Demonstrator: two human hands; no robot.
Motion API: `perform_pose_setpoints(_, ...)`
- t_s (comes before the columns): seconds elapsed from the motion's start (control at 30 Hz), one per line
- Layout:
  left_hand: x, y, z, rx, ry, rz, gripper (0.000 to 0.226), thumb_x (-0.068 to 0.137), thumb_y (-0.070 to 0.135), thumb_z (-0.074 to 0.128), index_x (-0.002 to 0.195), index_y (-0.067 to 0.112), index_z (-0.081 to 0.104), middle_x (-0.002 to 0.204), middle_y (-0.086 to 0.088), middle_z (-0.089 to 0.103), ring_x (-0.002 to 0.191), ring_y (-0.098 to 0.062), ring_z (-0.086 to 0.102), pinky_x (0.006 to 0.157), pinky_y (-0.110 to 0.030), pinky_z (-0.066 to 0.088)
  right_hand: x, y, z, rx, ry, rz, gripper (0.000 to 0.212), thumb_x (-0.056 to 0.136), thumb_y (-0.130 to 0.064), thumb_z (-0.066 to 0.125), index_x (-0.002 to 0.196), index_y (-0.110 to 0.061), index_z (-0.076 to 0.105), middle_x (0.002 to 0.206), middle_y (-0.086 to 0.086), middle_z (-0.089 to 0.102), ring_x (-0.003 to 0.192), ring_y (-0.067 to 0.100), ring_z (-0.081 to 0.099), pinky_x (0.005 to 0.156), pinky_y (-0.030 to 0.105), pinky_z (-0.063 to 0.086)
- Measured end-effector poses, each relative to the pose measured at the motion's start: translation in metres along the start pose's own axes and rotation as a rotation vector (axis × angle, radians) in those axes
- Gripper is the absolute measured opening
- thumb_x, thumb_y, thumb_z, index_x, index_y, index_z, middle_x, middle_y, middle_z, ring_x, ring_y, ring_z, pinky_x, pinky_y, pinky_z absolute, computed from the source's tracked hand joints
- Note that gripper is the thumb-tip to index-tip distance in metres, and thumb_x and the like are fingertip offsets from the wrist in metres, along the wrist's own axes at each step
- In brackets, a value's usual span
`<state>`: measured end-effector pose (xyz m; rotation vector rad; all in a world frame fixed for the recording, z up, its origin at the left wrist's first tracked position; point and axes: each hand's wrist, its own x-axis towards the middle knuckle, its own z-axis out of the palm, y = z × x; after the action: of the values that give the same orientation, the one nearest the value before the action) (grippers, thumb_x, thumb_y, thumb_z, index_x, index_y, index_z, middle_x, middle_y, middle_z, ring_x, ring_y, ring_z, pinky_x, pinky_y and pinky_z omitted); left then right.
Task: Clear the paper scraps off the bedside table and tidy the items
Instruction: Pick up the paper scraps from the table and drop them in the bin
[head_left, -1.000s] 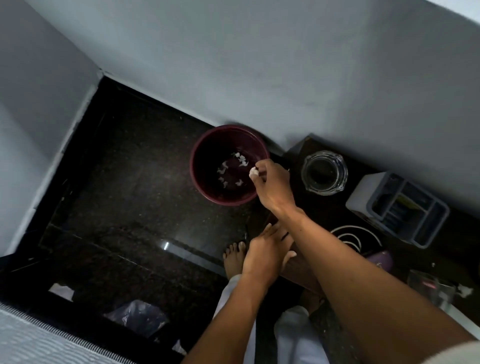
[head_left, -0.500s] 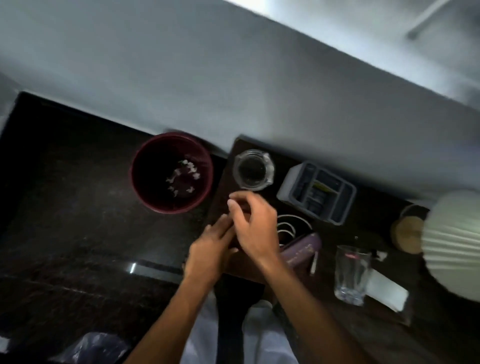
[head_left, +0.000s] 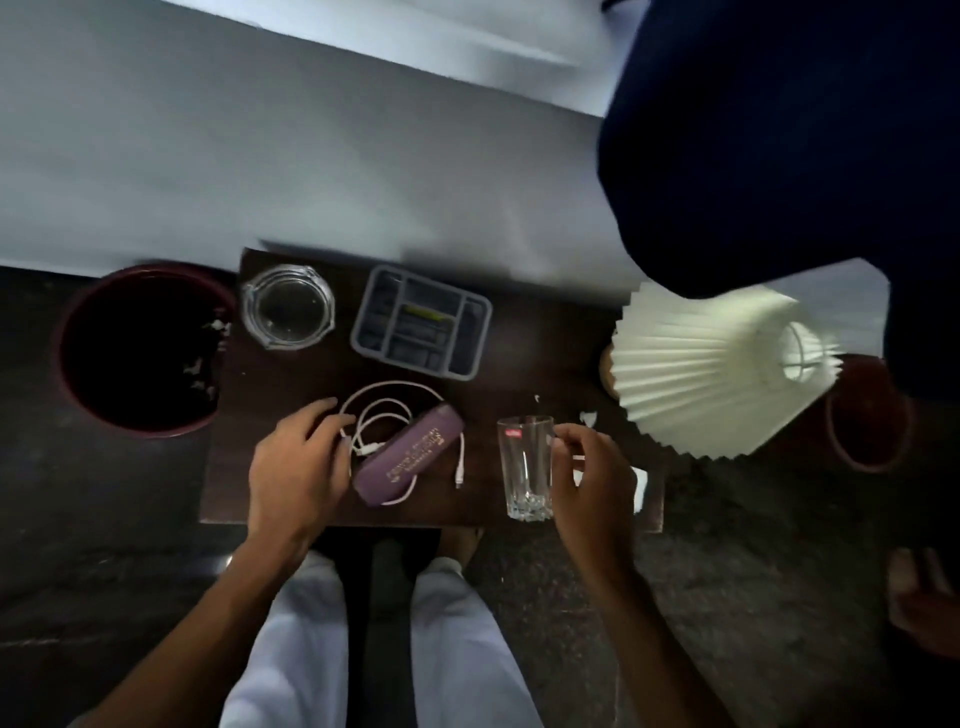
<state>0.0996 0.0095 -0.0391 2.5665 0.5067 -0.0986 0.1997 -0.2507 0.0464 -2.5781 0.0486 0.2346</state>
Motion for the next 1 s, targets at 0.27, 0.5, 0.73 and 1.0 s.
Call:
perform_pose_setpoints(0.27,0.009,0.069,0.02,-0.102,-0.054,0.164,0.027,0.091,0.025,0.053,0.104,0.014,0.074,0.117,-0.004,0.07,0.102,-0.029,0.068,0.072,-0.044,0.059,0.03,0.068,0.005,-0.152,-0.117,0.084,0.031,0.098,-0.007,0.051,0.127,-0.005,0.062,0.122,0.019,0.063,0.115,0.034,0.058,0.099,0.039,0.046)
perform_pose_setpoints(0.5,-0.001,0.107,0.028,-0.284,-0.145,0.188,0.022,0.095,0.016,0.059,0.115,0.02,0.068,0.114,0.003,0.067,0.106,-0.017,0.064,0.081,-0.039,0.057,0.058,0.092,0.023,-0.277,-0.215,0.046,0.033,0.094,-0.004,0.053,0.126,-0.008,0.062,0.117,0.021,0.065,0.111,0.042,0.057,0.098,0.048,0.043)
perform_pose_setpoints(0.73,-0.012,0.128,0.042,-0.486,-0.097,0.034,0.018,0.095,0.011,0.062,0.11,0.015,0.072,0.101,0.004,0.067,0.09,-0.017,0.067,0.079,-0.044,0.058,0.067,0.106,0.03,-0.262,-0.252,0.086,0.017,0.098,-0.009,0.053,0.109,-0.006,0.066,0.109,0.021,0.064,0.106,0.04,0.057,0.088,0.04,0.039)
perform_pose_setpoints(1.0,-0.02,0.135,0.036,-0.521,-0.058,0.053,0.017,0.096,0.011,0.062,0.108,0.014,0.073,0.096,0.012,0.062,0.086,-0.004,0.06,0.074,-0.03,0.055,0.035,0.069,0.012,0.129,-0.05,0.18,0.011,0.092,-0.011,0.062,0.095,-0.011,0.073,0.093,0.003,0.074,0.09,0.021,0.067,0.083,0.029,0.048)
